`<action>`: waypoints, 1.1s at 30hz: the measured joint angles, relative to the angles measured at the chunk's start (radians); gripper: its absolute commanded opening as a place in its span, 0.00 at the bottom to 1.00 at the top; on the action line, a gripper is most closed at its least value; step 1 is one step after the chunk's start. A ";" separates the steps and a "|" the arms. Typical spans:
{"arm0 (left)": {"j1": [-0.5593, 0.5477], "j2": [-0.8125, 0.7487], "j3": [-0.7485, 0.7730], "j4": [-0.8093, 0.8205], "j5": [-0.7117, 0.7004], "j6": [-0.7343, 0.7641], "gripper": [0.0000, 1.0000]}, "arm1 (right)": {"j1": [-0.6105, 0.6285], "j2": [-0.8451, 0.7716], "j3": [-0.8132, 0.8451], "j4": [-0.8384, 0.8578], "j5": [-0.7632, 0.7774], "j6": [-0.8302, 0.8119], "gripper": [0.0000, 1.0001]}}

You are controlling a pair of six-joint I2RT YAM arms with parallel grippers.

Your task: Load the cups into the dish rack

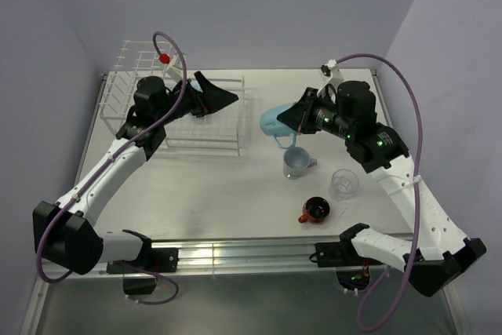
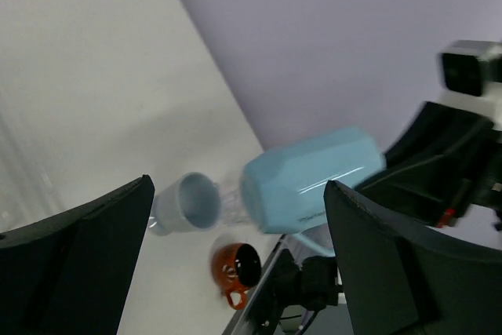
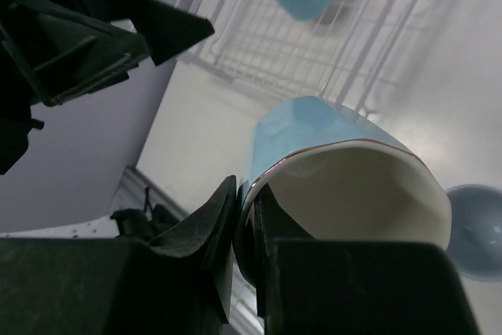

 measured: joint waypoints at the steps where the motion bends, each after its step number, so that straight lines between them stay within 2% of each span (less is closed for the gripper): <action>1: -0.002 0.000 -0.013 0.046 0.029 -0.017 0.98 | 0.000 -0.003 -0.028 0.019 -0.027 0.018 0.00; 11: -0.106 0.014 -0.073 0.308 0.171 -0.075 0.98 | -0.048 -0.064 -0.182 0.225 -0.228 0.177 0.00; 21: -0.124 0.038 -0.143 0.546 0.275 -0.156 0.98 | -0.135 -0.119 -0.284 0.514 -0.413 0.360 0.00; 33: -0.174 0.058 -0.143 0.618 0.300 -0.182 0.98 | -0.166 -0.123 -0.354 0.768 -0.529 0.535 0.00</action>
